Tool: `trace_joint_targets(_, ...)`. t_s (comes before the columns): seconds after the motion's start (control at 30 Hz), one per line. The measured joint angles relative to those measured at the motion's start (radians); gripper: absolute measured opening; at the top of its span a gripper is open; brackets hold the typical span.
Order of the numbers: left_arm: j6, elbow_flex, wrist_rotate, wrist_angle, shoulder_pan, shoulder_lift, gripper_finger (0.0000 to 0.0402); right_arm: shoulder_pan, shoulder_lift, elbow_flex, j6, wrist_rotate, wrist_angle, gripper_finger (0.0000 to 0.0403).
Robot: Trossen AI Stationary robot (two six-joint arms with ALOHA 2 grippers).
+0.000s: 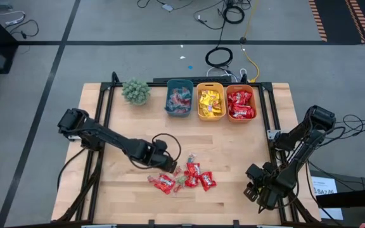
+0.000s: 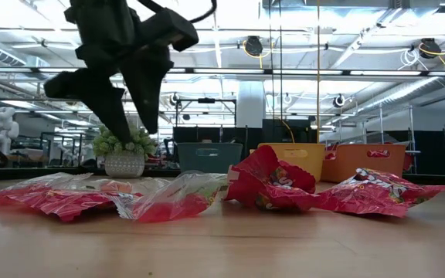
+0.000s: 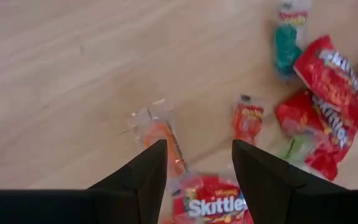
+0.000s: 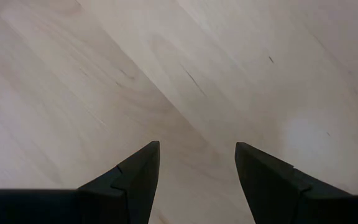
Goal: Sort candy
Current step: Put the orange gummy into the blue bin
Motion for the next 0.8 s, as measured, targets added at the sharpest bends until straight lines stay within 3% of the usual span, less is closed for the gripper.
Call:
trace_joint_targets(0.2, -0.109, 0.0, -0.043, -0.016, -0.021, 0.03, 0.0191, 0.001, 0.0, 0.0, -0.001, 0.001, 0.0, 0.0201)
trace_joint_targets(0.5, -0.16, 0.005, 0.051, 0.01, -0.02, 0.196, 0.0191, 0.001, 0.0, 0.0, -0.004, 0.001, 0.002, 0.0201)
trace_joint_targets(0.8, -0.16, 0.004, 0.067, 0.006, -0.018, 0.216, 0.018, 0.001, 0.0, 0.0, -0.001, 0.0, 0.021, 0.0201)
